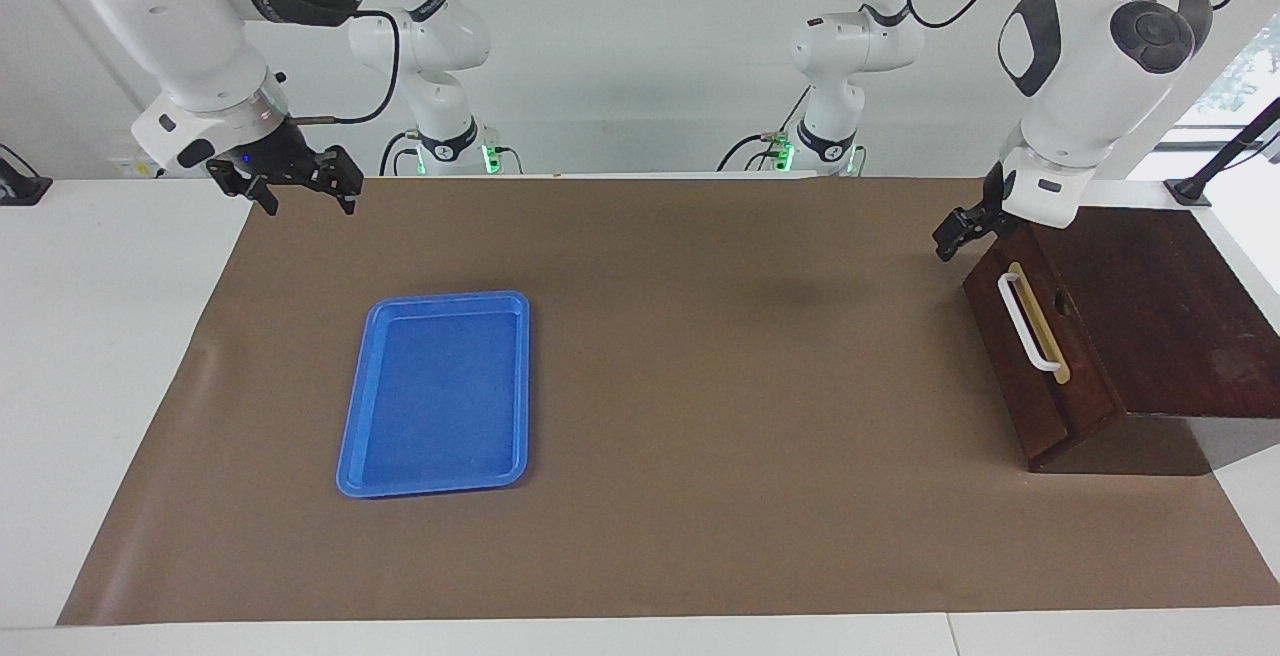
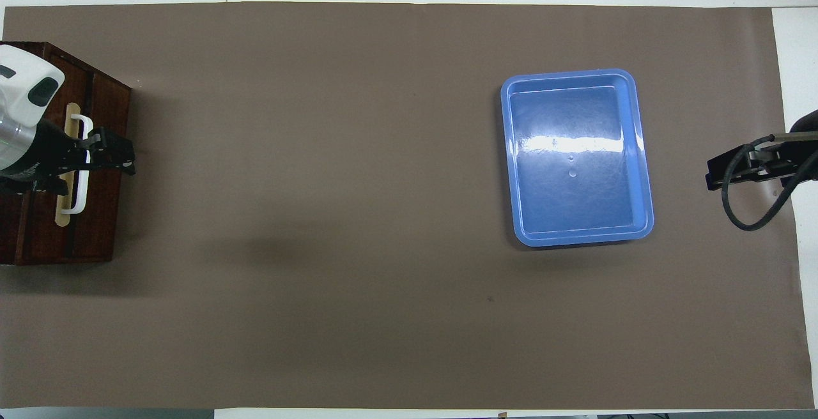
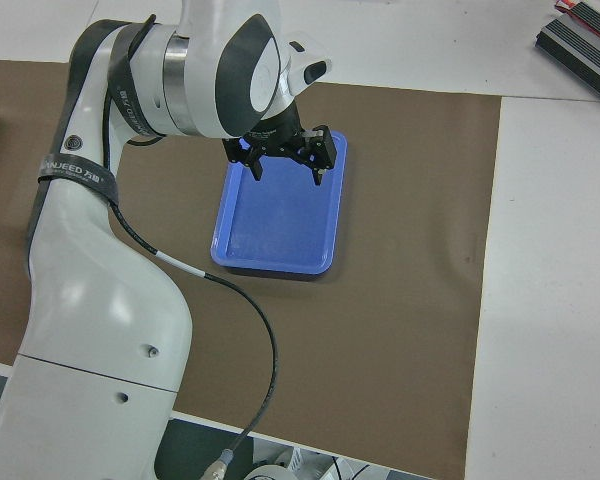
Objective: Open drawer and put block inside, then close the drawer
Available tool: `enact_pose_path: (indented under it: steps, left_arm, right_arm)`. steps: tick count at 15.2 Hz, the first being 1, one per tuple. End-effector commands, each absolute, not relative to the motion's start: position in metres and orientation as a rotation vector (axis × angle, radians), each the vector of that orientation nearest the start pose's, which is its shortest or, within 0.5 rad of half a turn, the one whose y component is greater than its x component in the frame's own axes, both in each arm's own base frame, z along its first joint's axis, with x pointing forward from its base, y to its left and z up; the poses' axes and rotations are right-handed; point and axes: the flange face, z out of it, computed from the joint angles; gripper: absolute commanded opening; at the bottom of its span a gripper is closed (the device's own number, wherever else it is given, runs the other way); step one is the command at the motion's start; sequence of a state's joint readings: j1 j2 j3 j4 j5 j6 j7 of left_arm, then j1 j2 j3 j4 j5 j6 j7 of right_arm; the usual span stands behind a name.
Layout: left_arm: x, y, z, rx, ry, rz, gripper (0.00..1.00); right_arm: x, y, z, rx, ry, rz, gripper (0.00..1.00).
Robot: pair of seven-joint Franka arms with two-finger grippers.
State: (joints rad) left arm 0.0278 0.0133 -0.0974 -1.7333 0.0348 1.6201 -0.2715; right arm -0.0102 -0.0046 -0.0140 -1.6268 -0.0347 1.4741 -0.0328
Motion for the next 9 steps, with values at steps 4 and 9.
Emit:
enact_pose_path:
  steps: [4, 9]
  left_arm:
    - [0.5648, -0.0268, 0.5586, -3.099, -0.174, 0.234, 1.0]
    - [0.5599, -0.0327, 0.5619, -3.095, -0.127, 0.257, 1.0]
  right_arm:
    - [0.539, -0.0173, 0.5953, -3.164, -0.045, 0.213, 1.0]
    - [0.5391, -0.017, 0.596, -3.161, -0.043, 0.211, 1.0]
